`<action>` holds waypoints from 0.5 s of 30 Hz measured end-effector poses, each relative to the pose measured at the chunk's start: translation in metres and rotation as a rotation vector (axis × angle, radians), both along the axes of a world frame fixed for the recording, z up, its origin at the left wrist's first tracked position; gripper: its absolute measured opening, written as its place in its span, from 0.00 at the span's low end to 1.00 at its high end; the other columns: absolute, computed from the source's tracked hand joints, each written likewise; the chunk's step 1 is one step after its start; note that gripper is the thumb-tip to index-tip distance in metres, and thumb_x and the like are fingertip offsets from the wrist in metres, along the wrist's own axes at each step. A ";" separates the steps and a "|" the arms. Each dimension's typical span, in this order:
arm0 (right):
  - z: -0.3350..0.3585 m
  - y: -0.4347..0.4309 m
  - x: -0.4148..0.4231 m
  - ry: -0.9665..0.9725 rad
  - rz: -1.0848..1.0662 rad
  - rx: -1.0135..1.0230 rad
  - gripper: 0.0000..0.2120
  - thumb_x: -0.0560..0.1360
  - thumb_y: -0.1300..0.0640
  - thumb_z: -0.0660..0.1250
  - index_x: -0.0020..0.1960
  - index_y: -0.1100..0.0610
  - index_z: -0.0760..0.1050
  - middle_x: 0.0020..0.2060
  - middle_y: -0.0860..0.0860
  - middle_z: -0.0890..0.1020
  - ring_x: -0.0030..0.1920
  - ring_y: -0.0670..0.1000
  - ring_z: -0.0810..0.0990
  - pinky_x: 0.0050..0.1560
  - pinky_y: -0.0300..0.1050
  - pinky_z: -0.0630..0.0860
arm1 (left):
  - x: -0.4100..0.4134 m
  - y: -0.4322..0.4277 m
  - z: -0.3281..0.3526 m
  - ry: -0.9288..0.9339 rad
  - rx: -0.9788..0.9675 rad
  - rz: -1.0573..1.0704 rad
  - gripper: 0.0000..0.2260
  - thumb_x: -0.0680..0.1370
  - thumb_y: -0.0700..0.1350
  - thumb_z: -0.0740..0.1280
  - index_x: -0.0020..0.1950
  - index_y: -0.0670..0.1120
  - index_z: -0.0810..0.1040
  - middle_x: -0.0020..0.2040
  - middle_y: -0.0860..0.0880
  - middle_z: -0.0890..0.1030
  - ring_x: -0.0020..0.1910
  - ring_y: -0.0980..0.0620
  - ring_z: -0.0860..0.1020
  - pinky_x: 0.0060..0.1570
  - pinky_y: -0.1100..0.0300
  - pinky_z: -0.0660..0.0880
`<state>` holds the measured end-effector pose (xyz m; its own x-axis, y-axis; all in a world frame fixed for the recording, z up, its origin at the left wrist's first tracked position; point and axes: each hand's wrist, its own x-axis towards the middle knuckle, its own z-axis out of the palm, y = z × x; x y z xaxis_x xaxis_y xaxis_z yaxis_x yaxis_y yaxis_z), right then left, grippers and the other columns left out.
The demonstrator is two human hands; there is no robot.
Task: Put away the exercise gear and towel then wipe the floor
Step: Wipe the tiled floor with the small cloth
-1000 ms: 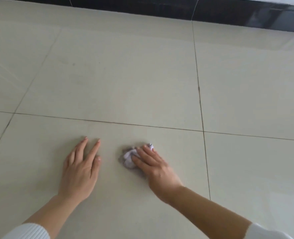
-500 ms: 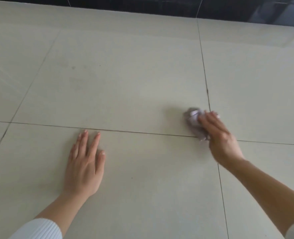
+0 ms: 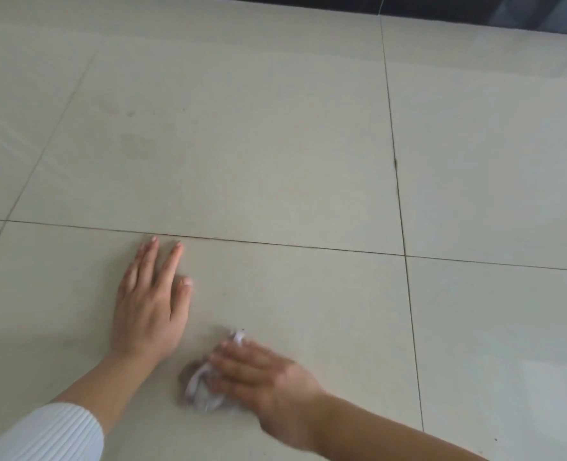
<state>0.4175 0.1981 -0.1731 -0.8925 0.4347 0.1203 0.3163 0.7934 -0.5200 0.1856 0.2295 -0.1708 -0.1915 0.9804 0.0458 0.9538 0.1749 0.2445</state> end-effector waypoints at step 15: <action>0.021 0.236 0.073 -0.326 -1.057 -0.030 0.29 0.78 0.66 0.49 0.78 0.53 0.51 0.78 0.52 0.51 0.77 0.55 0.45 0.76 0.48 0.45 | -0.011 0.096 0.003 0.027 0.026 0.124 0.24 0.75 0.52 0.53 0.70 0.46 0.68 0.69 0.39 0.66 0.67 0.39 0.64 0.63 0.42 0.60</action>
<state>0.4902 0.4336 -0.1520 -0.0564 0.9955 -0.0761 0.9525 0.0308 -0.3029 0.1750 0.3254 -0.1673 -0.3096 0.9477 0.0775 0.9315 0.2859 0.2251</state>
